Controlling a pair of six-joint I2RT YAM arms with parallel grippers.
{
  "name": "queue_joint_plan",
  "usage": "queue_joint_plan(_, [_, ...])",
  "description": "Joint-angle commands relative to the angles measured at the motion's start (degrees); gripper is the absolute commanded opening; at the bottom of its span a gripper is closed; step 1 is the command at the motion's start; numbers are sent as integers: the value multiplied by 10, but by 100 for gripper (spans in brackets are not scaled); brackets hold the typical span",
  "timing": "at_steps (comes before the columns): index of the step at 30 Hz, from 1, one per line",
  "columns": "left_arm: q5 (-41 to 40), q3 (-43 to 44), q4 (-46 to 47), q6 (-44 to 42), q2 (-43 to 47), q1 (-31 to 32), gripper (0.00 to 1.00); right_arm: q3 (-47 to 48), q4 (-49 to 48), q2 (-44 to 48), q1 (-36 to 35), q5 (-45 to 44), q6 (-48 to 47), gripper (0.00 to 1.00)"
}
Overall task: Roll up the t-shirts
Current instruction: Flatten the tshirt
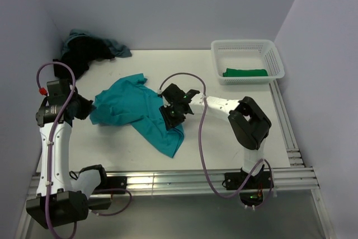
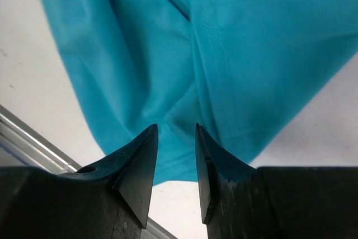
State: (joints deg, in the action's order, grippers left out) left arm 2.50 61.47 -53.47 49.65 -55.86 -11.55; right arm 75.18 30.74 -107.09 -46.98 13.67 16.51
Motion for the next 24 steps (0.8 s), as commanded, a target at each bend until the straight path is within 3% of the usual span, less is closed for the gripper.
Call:
queue_joint_plan(1, [-11, 29, 6, -11, -3, 1, 0, -12, 5, 29, -7, -23, -21, 41])
queue_joint_plan(14, [-7, 25, 12, -9, -12, 2, 0, 2, 12, 12, -28, -37, -29, 49])
queue_joint_plan(24, [-9, 23, 12, -11, -14, 2, 0, 16, 24, -26, -35, -61, -32, 48])
